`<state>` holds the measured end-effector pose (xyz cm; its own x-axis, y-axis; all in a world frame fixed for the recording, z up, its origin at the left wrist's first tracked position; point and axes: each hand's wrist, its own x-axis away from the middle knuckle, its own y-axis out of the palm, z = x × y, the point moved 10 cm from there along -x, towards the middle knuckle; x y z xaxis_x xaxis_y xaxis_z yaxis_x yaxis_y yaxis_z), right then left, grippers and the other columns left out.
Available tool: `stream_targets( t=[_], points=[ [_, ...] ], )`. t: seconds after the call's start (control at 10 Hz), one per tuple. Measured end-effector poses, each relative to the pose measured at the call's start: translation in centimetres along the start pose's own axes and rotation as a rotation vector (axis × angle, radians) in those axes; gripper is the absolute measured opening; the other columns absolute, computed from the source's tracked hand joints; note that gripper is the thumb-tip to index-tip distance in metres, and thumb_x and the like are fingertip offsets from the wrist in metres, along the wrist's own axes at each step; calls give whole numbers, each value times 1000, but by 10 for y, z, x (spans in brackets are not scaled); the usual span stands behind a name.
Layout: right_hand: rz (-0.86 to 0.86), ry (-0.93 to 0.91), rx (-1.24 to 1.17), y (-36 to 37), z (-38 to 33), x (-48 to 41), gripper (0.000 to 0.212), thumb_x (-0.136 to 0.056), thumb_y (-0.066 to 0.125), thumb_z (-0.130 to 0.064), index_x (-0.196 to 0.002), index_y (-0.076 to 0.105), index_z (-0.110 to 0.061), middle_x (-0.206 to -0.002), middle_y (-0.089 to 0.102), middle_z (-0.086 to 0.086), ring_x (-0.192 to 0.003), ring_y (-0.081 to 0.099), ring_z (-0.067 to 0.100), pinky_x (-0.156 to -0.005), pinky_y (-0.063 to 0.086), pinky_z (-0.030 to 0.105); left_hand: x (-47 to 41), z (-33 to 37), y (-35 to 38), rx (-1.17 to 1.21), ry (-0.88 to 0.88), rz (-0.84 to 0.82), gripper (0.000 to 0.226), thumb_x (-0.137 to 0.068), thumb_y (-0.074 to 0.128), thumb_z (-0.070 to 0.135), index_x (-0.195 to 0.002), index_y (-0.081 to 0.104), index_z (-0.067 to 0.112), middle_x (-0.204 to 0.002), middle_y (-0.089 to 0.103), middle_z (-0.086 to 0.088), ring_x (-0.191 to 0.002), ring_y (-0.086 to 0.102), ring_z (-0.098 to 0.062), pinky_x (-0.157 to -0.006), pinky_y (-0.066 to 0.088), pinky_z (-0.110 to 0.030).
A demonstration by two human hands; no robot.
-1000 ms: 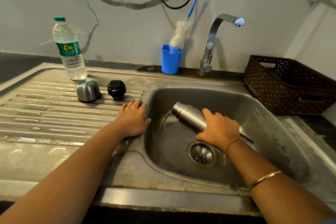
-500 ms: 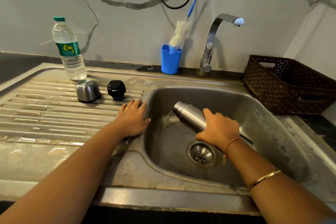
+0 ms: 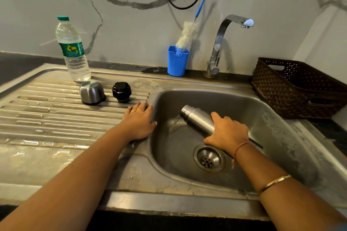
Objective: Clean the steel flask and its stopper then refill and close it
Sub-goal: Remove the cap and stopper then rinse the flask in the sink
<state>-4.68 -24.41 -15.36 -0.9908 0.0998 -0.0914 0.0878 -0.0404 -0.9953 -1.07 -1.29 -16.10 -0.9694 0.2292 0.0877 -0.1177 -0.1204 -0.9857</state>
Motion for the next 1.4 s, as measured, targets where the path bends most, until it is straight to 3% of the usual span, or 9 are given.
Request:
stream_targets(
  t=[1.4],
  points=[
    [-7,8,69,4,-2,4,57,-68,66,-51,-112,38,-28,-100,56,3,-87,58,24,-66,47,32,-1,-2,2,20,14,13,64,-98,41,38,-151,14,14,-160,6,-10,-147,1,-27,-118,3,-45]
  ],
)
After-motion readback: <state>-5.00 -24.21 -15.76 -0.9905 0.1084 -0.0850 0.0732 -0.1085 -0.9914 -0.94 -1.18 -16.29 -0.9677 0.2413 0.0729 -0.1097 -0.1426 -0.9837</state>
